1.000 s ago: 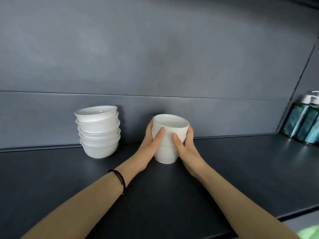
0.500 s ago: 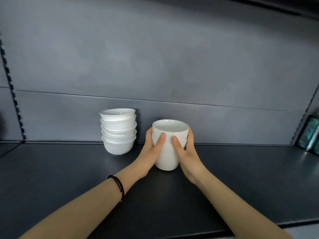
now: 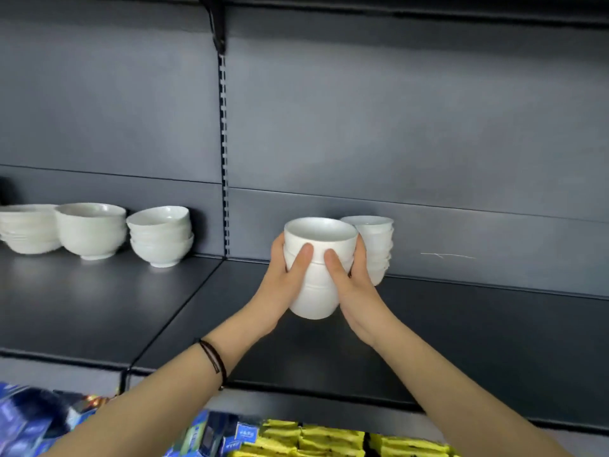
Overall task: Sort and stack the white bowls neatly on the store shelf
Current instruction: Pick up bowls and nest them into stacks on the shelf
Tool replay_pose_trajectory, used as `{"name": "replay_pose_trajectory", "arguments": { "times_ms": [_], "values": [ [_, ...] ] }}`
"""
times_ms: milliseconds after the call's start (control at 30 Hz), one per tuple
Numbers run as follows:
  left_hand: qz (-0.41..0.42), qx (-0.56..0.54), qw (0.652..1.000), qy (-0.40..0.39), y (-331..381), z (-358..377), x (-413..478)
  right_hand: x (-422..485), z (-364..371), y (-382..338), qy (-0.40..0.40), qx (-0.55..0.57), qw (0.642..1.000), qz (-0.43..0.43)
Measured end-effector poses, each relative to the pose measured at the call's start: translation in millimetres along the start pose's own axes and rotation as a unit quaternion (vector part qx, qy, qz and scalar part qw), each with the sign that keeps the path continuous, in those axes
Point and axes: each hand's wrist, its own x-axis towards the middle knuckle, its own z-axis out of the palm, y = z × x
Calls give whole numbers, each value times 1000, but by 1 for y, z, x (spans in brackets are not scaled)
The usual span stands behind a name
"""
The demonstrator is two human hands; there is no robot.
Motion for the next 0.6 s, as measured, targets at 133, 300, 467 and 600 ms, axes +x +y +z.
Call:
{"name": "replay_pose_trajectory", "arguments": {
  "times_ms": [133,300,467,600],
  "values": [
    [11,30,999,39,17,-87,-31,-6,90,11,-47,22,999,11],
    [28,50,995,82,34,-184,-69,-18,195,22,-91,56,994,14],
    [26,72,988,131,46,-265,-95,-18,280,36,-126,66,989,31],
    [34,86,980,176,49,-314,-108,-9,334,51,-156,62,985,40]
  ]
}}
